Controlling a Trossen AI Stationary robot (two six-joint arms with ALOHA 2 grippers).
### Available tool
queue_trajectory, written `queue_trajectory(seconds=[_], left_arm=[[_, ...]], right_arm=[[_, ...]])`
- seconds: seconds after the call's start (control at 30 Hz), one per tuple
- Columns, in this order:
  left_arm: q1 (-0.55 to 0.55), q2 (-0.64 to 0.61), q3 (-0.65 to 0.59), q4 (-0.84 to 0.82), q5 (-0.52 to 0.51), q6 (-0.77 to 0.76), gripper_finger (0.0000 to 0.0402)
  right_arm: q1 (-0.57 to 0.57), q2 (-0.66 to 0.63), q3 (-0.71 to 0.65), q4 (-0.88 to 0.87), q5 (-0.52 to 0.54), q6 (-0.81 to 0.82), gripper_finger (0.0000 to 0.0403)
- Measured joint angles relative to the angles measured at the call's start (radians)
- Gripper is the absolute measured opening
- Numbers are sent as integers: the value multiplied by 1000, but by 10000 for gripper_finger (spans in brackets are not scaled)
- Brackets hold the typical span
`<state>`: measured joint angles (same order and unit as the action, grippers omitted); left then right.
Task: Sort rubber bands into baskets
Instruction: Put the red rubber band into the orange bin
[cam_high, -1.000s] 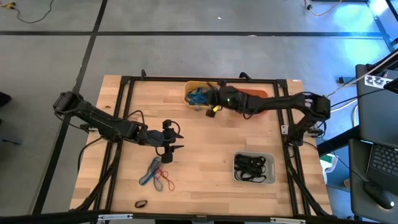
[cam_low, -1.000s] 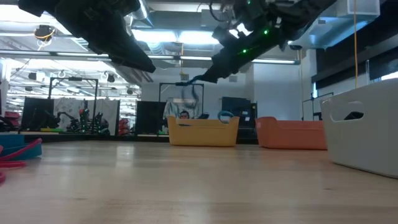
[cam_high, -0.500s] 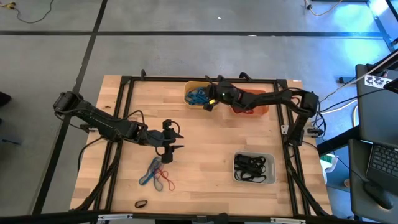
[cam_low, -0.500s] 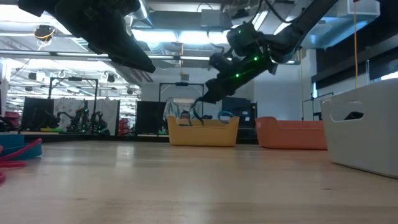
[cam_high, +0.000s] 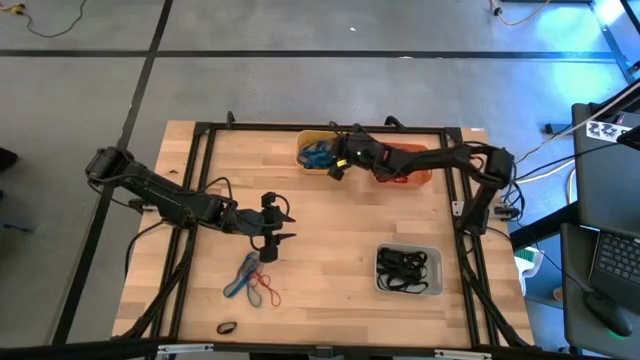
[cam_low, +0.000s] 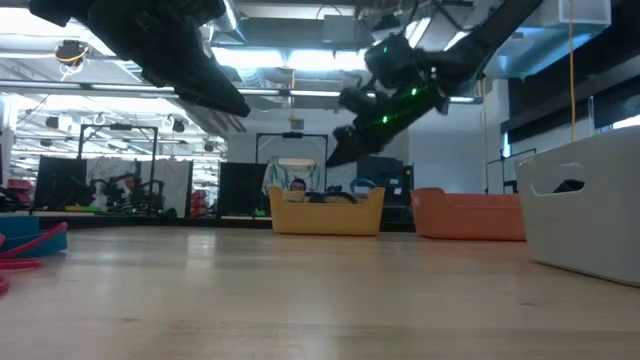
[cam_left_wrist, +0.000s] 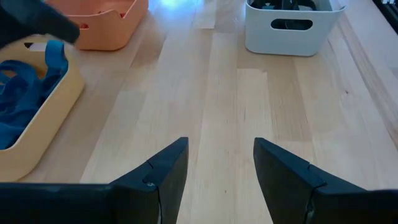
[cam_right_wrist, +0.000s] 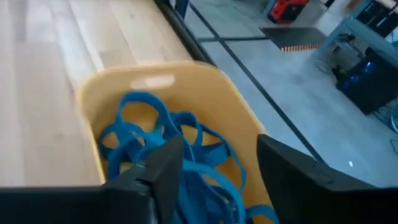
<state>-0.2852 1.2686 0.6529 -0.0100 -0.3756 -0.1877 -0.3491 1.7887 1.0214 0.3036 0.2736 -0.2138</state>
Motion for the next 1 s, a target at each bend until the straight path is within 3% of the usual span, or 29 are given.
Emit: queue_trajectory(seconds=[0.13, 0.33, 0.57, 0.8, 1.0], left_arm=[[0, 0, 0, 1, 0, 0, 180], [-4, 0, 0, 8, 0, 0, 180], [-36, 0, 0, 48, 0, -11, 180], [-100, 0, 0, 77, 2, 94, 180], [-174, 2, 4, 69, 56, 125, 180]], right_arm=[[47, -85, 0, -46, -4, -7, 225], [183, -224, 1, -163, -10, -15, 226], [412, -268, -3, -331, -154, 40, 225], [609, -261, -101, -286, -217, 98, 225], [686, -260, -207, -163, -213, 189, 225]])
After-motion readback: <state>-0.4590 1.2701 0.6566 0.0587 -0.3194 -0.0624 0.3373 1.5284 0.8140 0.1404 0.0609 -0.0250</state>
